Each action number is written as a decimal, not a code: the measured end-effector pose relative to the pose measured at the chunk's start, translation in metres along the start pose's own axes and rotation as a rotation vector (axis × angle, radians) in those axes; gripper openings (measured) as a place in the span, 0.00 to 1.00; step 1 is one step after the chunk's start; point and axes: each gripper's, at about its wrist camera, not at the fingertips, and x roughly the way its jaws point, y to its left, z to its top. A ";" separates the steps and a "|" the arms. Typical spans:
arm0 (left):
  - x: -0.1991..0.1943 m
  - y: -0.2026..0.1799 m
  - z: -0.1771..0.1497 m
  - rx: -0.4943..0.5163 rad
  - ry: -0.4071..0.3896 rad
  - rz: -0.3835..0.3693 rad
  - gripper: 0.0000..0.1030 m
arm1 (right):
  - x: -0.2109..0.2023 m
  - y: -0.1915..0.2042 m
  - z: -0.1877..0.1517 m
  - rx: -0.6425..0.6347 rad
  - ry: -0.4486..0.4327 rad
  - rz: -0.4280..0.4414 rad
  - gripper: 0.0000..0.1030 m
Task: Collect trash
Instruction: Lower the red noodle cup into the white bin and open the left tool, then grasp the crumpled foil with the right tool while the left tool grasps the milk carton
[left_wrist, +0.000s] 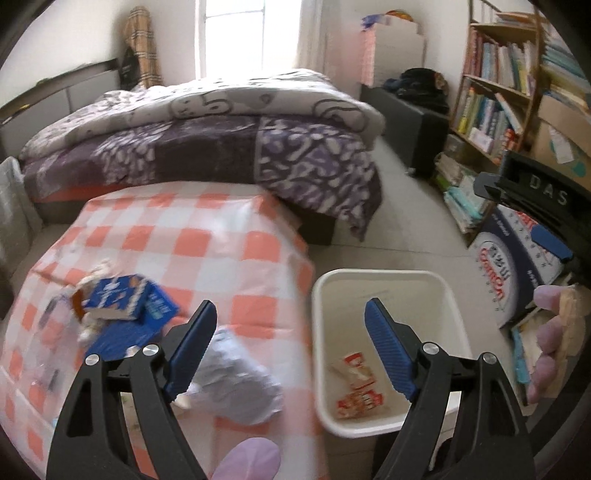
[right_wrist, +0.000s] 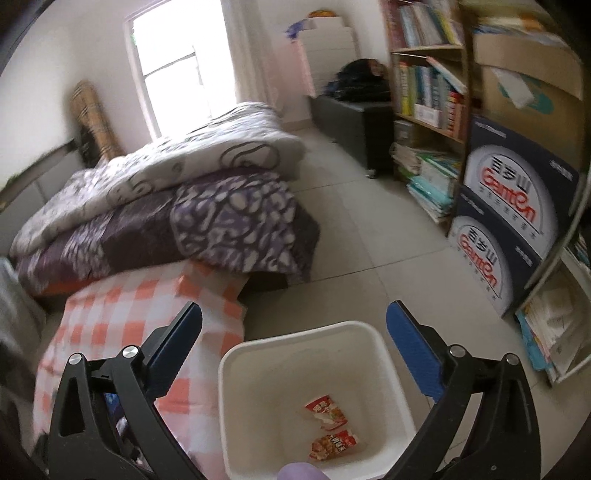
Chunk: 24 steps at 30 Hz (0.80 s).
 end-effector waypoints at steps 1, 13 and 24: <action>0.000 0.008 -0.002 -0.008 0.007 0.017 0.78 | 0.001 0.008 -0.003 -0.027 0.007 0.006 0.93; -0.002 0.106 -0.022 -0.137 0.099 0.194 0.79 | 0.012 0.093 -0.041 -0.327 0.160 0.132 0.93; -0.022 0.203 -0.038 -0.340 0.171 0.260 0.79 | 0.023 0.167 -0.108 -0.747 0.331 0.238 0.93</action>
